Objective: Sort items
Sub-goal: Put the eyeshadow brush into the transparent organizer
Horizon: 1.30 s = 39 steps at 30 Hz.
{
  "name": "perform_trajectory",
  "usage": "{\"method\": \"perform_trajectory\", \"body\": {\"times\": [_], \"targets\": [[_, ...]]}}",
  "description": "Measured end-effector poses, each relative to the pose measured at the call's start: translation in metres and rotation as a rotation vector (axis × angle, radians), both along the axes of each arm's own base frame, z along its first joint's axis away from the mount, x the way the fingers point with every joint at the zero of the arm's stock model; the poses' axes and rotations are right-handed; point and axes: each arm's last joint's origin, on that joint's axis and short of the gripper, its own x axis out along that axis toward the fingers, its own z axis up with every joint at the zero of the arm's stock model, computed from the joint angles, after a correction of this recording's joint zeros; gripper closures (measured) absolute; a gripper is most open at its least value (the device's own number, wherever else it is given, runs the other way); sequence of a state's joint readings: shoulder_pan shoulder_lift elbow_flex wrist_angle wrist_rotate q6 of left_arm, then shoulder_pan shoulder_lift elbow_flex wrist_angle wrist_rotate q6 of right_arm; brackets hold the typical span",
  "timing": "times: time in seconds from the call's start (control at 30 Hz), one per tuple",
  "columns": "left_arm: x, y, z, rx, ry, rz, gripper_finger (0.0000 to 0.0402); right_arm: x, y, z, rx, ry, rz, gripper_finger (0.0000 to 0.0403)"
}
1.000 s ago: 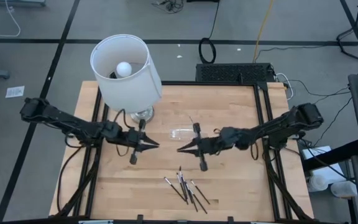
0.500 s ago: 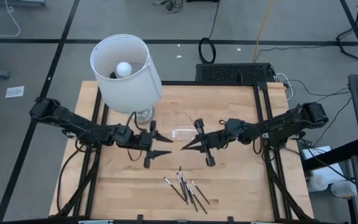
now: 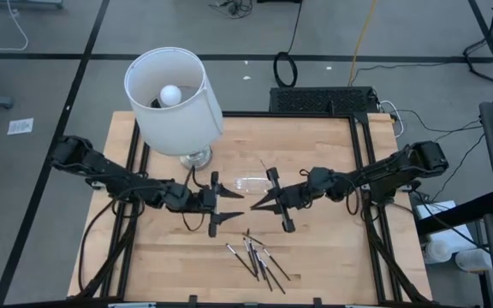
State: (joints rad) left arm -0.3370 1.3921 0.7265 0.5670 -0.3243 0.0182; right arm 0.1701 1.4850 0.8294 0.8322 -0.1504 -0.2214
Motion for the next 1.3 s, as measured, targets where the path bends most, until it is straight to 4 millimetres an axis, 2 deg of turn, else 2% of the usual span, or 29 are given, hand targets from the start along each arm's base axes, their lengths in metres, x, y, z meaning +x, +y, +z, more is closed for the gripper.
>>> {"method": "perform_trajectory", "body": {"times": [0.2, 0.33, 0.53, 0.67, 0.83, 0.93, 1.03, 1.17, 1.3], "targets": [[-0.011, -0.009, -0.016, -0.011, 0.207, -0.059, 0.0178, -0.010, -0.005, -0.012, 0.017, 0.278, -0.102, 0.0403], [-0.017, -0.015, -0.028, 0.038, 0.323, -0.072, 0.0179, -0.019, 0.000, -0.032, 0.086, 0.540, -0.112, 0.0403], [-0.022, -0.018, -0.034, 0.072, 0.390, -0.086, 0.0179, -0.040, 0.024, -0.059, 0.247, 0.917, -0.153, 0.0403], [-0.025, -0.020, -0.037, 0.079, 0.427, -0.100, 0.0179, -0.052, 0.056, -0.060, 0.320, 0.975, -0.170, 0.0403], [-0.025, -0.024, -0.035, 0.077, 0.404, -0.115, 0.0179, -0.045, 0.091, -0.064, 0.376, 1.099, -0.196, 0.0403], [-0.025, -0.024, -0.035, 0.077, 0.402, -0.117, 0.0179, -0.030, 0.114, -0.062, 0.396, 1.121, -0.172, 0.0403], [-0.025, -0.024, -0.035, 0.078, 0.404, -0.117, 0.0179, -0.017, 0.133, -0.071, 0.330, 1.181, -0.124, 0.0402], [-0.025, -0.024, -0.035, 0.082, 0.404, -0.118, 0.0179, 0.002, 0.146, -0.082, 0.277, 1.228, -0.138, 0.0381], [-0.026, -0.024, -0.037, 0.104, 0.422, -0.122, 0.0179, 0.013, 0.143, -0.095, 0.280, 1.257, -0.223, 0.0328]]}}
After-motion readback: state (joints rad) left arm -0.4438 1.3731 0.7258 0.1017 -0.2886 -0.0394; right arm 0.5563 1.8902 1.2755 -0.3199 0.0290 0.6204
